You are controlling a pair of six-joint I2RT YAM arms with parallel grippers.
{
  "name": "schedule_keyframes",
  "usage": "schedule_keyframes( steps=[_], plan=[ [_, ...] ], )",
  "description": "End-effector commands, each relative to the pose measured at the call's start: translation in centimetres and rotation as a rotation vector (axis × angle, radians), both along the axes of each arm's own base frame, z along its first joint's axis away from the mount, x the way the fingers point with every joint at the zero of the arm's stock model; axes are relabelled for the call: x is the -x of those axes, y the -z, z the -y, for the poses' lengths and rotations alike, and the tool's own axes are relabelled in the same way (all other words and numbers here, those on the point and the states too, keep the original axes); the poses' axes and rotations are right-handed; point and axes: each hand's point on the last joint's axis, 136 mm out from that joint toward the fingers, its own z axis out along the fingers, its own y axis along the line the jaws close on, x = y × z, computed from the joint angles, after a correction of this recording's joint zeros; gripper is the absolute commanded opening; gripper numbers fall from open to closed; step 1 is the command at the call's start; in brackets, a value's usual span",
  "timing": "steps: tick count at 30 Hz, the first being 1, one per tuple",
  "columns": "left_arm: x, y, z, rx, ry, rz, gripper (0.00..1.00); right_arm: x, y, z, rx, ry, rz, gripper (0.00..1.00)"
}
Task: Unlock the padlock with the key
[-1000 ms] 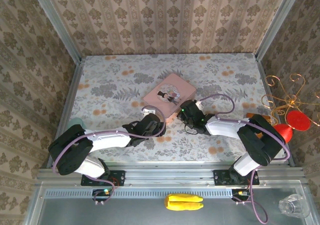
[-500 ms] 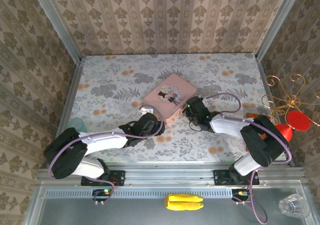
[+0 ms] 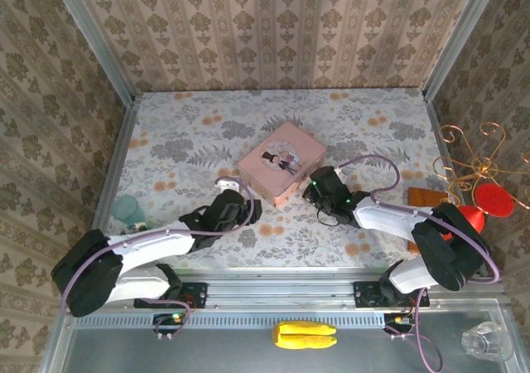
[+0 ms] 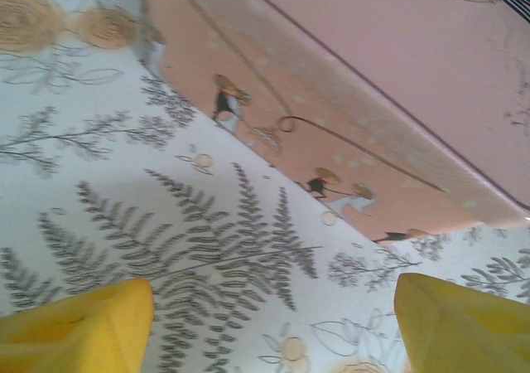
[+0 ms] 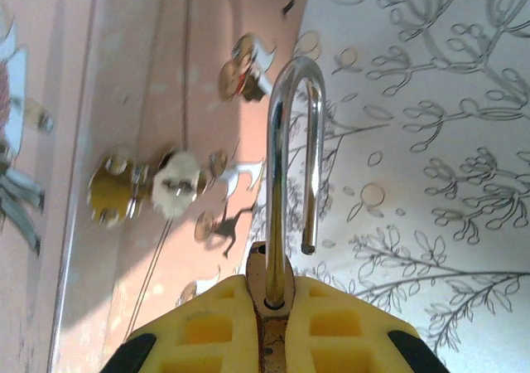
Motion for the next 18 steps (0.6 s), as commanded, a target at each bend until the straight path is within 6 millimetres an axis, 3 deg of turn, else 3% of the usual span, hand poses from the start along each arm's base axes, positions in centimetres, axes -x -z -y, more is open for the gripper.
schedule_keyframes(
  steps=[1, 9, 18],
  plan=[
    [-0.1, -0.3, -1.6, -0.016, -0.003, 0.053, 0.78, 2.1, -0.2, -0.4, 0.076, -0.134, -0.015, 0.00],
    [0.3, -1.2, -4.2, 0.039, 0.014, 0.102, 0.81, 5.8, -0.6, -2.8, 0.207, -0.407, -0.014, 0.00],
    [0.2, -2.1, -6.6, 0.080, -0.036, 0.143, 0.82, 8.6, 0.8, -1.8, 0.292, -0.518, -0.050, 0.00]
  ],
)
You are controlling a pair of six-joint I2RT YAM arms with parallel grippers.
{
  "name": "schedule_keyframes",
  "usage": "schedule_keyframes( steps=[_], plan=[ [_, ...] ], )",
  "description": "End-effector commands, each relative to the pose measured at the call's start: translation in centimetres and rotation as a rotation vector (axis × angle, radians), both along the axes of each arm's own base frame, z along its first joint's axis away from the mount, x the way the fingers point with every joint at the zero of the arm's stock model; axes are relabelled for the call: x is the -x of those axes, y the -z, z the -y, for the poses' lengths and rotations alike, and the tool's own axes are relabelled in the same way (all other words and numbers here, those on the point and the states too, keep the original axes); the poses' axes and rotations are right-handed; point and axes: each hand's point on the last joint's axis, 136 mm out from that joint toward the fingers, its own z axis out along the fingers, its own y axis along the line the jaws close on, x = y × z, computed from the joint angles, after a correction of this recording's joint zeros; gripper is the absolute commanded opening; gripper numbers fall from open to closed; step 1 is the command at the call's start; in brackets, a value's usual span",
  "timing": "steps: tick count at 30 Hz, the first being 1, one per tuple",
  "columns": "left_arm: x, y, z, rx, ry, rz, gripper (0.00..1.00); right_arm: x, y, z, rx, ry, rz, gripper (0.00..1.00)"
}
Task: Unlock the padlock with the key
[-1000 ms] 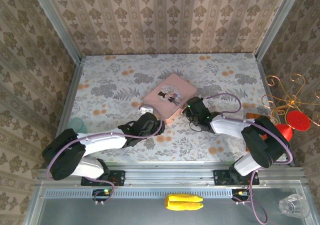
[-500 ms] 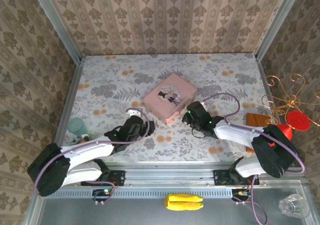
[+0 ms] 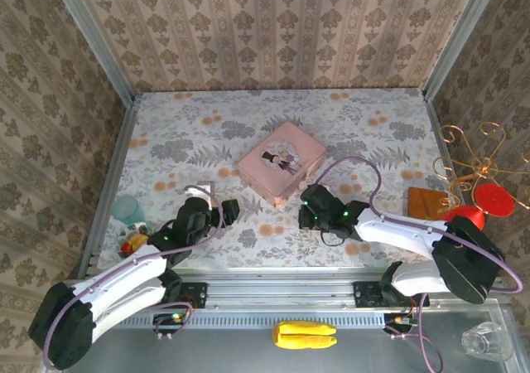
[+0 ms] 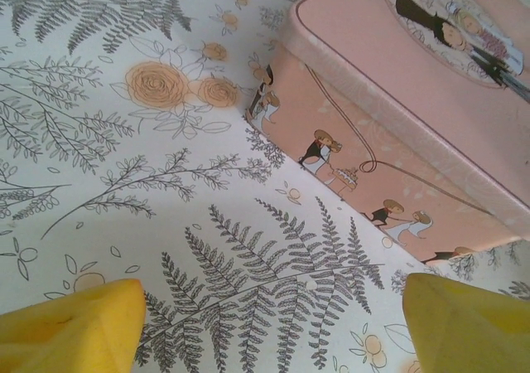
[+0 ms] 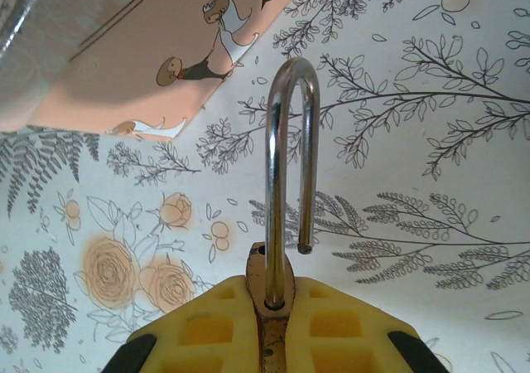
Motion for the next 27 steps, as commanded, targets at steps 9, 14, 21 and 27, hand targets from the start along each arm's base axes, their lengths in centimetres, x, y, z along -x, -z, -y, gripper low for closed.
schedule_keyframes(
  steps=[9, 14, 21, 27],
  plan=[
    [0.2, 0.4, -0.8, 0.011, 0.003, -0.007, 0.82, 2.0, 1.7, 3.2, 0.152, -0.063, -0.015, 0.00],
    [0.2, 0.4, -0.9, 0.012, -0.001, -0.009, 0.82, 2.5, 1.8, 3.4, 0.154, -0.074, -0.022, 0.00],
    [0.1, 0.5, -1.1, 0.010, -0.007, -0.012, 0.82, 3.6, 3.1, 3.6, 0.167, -0.120, -0.067, 0.00],
    [0.0, 0.6, -2.0, -0.014, -0.053, -0.024, 0.82, 4.3, 3.4, 3.8, 0.180, -0.142, -0.089, 0.11]
  ],
)
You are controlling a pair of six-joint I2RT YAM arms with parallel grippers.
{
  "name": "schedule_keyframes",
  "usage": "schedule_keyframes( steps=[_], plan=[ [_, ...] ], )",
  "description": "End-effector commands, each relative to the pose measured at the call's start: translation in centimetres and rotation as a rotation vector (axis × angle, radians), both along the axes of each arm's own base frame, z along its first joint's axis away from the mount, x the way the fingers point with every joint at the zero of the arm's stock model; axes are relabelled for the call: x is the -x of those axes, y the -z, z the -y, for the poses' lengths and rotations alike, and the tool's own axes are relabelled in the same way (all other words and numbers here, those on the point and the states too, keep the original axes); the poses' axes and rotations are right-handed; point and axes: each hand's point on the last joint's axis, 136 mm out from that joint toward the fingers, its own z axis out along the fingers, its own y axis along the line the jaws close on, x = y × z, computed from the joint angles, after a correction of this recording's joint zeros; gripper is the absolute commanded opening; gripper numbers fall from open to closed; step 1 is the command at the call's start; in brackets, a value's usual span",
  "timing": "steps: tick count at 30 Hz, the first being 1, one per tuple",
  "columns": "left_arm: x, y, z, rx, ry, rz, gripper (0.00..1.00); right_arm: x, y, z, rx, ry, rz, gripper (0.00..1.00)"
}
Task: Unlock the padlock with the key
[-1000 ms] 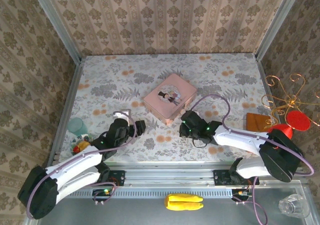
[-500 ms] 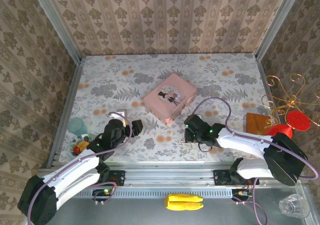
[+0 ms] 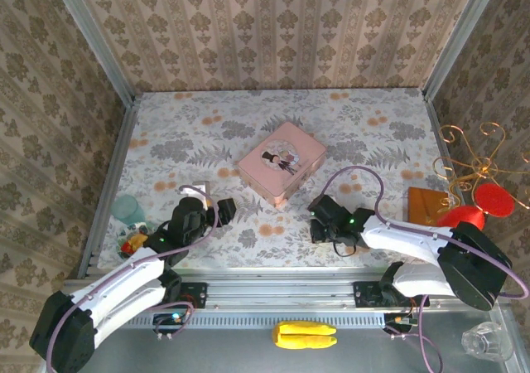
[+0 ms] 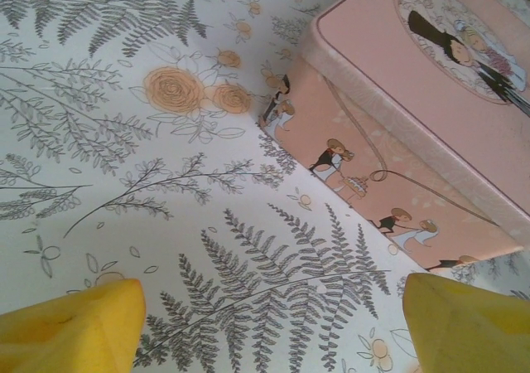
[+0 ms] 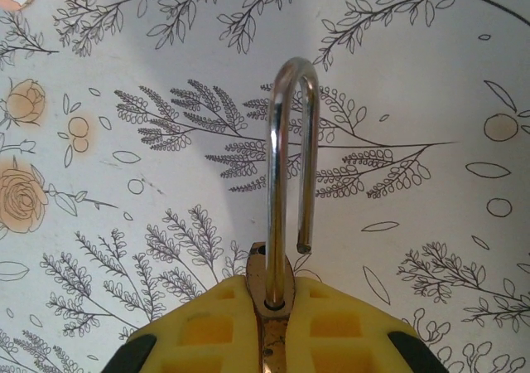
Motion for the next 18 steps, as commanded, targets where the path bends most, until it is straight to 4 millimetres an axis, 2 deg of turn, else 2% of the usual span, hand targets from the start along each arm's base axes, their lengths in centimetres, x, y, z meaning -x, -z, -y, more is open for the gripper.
schedule_keyframes(
  steps=[1, 4, 15, 18],
  plan=[
    [0.1, 0.5, -1.3, -0.034, -0.049, -0.011, 0.82, 0.9, 0.1, 0.3, 0.031, -0.040, -0.023, 0.13],
    [0.0, 0.4, -2.0, -0.036, -0.075, -0.004, 0.82, 0.7, -0.3, 0.4, 0.039, -0.041, -0.006, 0.20],
    [0.0, 0.0, -2.5, -0.033, -0.091, -0.006, 0.82, 0.1, -1.8, 0.3, 0.014, -0.034, 0.047, 0.30],
    [0.0, -0.2, -2.5, -0.029, -0.091, -0.003, 0.82, -0.2, -2.8, 0.5, 0.008, -0.023, 0.081, 0.35]
  ],
)
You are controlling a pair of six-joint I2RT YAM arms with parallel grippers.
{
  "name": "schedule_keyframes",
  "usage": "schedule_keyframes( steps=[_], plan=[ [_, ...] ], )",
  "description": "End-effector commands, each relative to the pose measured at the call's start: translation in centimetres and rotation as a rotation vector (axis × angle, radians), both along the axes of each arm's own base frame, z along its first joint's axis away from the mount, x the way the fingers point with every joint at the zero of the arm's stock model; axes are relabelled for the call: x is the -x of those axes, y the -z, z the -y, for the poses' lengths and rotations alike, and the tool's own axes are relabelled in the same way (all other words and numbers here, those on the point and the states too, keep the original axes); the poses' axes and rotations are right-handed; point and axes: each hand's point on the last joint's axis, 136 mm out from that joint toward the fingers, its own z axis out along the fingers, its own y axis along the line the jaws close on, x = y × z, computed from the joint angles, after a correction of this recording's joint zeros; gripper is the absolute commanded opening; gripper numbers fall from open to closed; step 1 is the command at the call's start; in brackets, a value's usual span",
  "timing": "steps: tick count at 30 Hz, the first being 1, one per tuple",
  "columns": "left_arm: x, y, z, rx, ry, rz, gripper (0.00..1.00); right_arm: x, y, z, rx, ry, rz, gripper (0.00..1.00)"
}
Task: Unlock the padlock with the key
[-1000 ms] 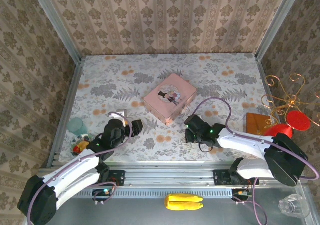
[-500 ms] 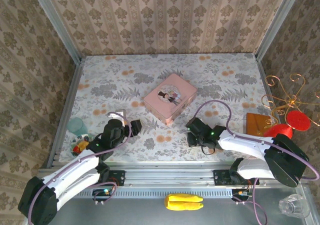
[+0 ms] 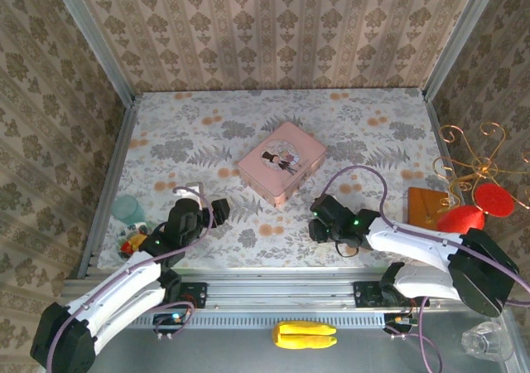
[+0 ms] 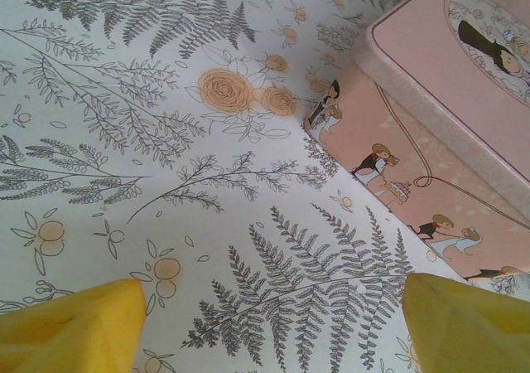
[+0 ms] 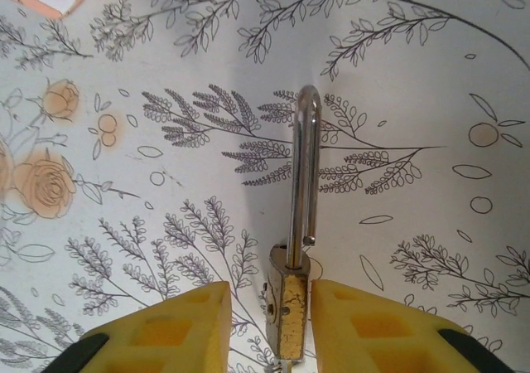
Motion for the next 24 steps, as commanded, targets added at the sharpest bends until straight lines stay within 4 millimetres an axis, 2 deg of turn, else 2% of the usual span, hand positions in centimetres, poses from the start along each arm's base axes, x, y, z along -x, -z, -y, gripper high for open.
schedule_keyframes(
  steps=[1, 3, 9, 13, 16, 18, 19, 20, 21, 24],
  plan=[
    [-0.1, -0.3, -0.4, -0.001, -0.019, 0.004, 0.82, -0.5, -1.9, 0.4, 0.018, 0.003, 0.055, 0.36],
    [-0.1, -0.3, -0.5, -0.005, -0.018, 0.002, 0.82, -1.0, -3.5, 0.2, 0.010, -0.007, 0.092, 0.38],
    [-1.0, -1.2, -1.7, -0.013, -0.082, 0.022, 0.82, -4.3, -11.1, -1.3, 0.017, -0.045, 0.247, 0.43],
    [-2.9, -3.4, -2.2, 0.041, -0.149, 0.080, 0.82, -7.1, -15.9, -2.4, -0.037, -0.006, 0.384, 0.52],
    [-4.4, -5.4, -2.6, 0.013, -0.177, 0.128, 0.84, -8.9, -18.4, -2.5, -0.050, 0.026, 0.455, 0.57],
    [-5.2, -6.5, -3.0, -0.023, -0.191, 0.149, 0.85, -9.9, -19.6, -2.1, -0.018, 0.042, 0.493, 0.89],
    [-5.6, -7.1, -3.1, -0.037, -0.193, 0.165, 0.86, -10.4, -20.0, -1.6, 0.015, 0.058, 0.514, 0.94],
    [-6.1, -7.6, -3.3, -0.058, -0.199, 0.176, 0.87, -11.0, -20.5, -0.9, 0.053, 0.083, 0.536, 1.00],
    [-6.4, -7.8, -3.5, -0.079, -0.208, 0.181, 0.99, -11.5, -20.8, -0.2, 0.088, 0.110, 0.557, 1.00],
    [-7.5, -8.4, -4.3, -0.142, -0.247, 0.204, 1.00, -12.9, -22.0, 1.7, 0.187, 0.186, 0.638, 1.00]
  ],
)
